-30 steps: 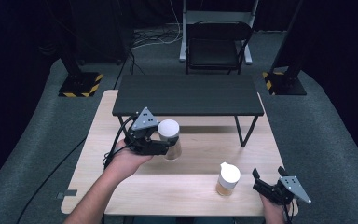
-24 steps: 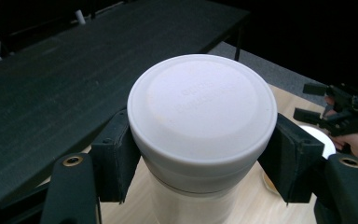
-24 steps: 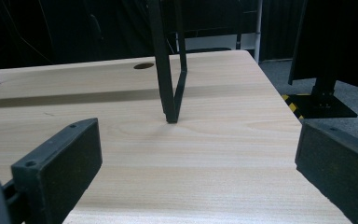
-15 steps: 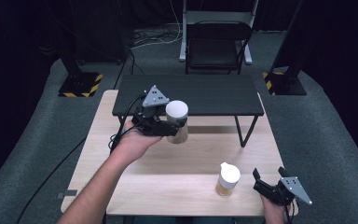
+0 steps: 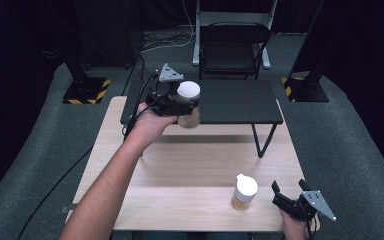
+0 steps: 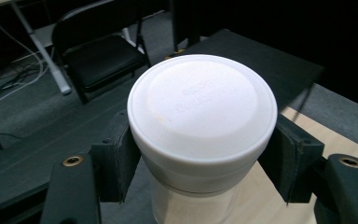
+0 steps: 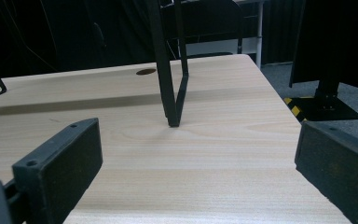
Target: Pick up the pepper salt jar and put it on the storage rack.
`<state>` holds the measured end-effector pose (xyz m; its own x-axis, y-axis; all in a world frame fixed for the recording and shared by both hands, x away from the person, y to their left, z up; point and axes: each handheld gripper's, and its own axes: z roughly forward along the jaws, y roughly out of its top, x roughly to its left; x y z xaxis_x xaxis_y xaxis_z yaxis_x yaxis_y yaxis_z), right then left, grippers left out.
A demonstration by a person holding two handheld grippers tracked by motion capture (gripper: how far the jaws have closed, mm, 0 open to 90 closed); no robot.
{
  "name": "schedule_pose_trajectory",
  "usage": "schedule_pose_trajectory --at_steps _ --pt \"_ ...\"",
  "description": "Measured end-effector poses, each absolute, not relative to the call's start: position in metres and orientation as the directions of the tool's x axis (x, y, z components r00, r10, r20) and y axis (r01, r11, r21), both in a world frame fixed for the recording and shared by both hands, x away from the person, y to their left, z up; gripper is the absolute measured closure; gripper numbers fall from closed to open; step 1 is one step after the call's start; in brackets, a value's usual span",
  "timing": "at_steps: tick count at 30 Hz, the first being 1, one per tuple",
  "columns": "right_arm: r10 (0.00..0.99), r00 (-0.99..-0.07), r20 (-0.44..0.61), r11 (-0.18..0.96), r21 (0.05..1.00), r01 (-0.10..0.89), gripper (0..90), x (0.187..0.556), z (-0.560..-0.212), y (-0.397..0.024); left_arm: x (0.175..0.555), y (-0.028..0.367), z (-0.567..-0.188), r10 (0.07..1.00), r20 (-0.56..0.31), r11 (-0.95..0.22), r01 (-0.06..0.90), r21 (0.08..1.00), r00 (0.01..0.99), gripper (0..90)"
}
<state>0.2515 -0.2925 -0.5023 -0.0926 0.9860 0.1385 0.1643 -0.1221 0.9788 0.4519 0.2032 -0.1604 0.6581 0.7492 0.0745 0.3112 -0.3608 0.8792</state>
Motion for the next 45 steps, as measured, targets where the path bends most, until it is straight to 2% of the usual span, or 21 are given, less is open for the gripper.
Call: schedule_pose_trajectory --at_steps 7,20,45 --pt "0.987 -0.092 0.134 -0.118 0.979 0.168 0.0 0.252 -0.502 -0.292 0.466 0.196 -0.166 0.815 0.081 -0.333 0.349 0.876 0.574 33.4" --pt "0.986 -0.088 0.144 -0.128 0.978 0.166 0.0 0.252 -0.502 -0.292 0.482 0.206 -0.168 0.869 0.011 -0.242 0.405 0.882 0.495 33.4" --pt "0.986 -0.083 0.141 -0.125 0.976 0.176 0.0 0.253 -0.500 -0.291 0.485 0.210 -0.173 0.862 0.010 -0.238 0.389 0.890 0.506 33.2"
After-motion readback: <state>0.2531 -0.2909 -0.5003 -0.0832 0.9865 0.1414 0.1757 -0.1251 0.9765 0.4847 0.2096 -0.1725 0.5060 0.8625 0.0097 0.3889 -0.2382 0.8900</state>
